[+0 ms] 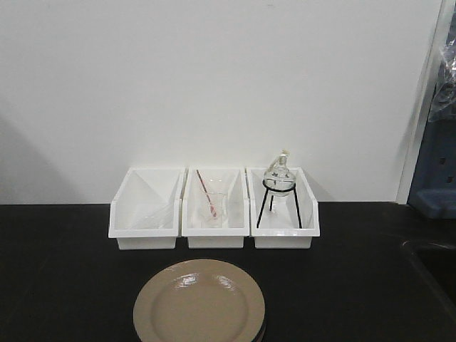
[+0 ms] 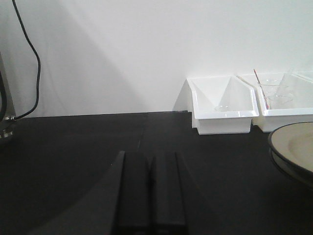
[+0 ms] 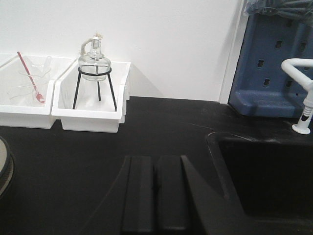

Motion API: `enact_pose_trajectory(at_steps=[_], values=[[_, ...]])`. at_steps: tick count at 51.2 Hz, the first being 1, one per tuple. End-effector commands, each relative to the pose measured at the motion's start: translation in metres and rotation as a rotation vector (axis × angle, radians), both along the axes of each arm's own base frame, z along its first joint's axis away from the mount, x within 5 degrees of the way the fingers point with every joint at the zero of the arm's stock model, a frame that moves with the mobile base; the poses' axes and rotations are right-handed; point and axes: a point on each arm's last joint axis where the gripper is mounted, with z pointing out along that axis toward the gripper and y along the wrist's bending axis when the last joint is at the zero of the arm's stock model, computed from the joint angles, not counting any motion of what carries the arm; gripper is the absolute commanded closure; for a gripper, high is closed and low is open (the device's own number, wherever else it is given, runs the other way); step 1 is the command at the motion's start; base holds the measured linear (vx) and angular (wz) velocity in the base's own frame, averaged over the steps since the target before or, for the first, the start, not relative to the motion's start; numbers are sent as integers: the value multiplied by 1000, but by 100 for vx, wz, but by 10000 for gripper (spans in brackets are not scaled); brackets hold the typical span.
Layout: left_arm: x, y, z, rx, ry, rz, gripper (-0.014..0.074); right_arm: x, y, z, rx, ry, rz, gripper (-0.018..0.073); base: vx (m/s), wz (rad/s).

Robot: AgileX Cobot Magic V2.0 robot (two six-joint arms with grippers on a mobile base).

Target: Arrange circular plates on left workspace

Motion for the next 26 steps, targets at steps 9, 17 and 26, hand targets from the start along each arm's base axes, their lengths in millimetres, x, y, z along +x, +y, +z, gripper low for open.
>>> enact_pose_trajectory(at_steps=[9, 17, 26], values=[[-1, 0, 2, -5, -83, -5, 596, -8, 1, 8, -29, -76, 39, 561, 0, 0], [-1, 0, 2, -5, -82, -5, 596, -38, 6, -19, 51, -71, 138, 561, 0, 0], [-1, 0, 2, -5, -82, -5, 596, -70, 5, -54, 110, -139, 176, 561, 0, 0]])
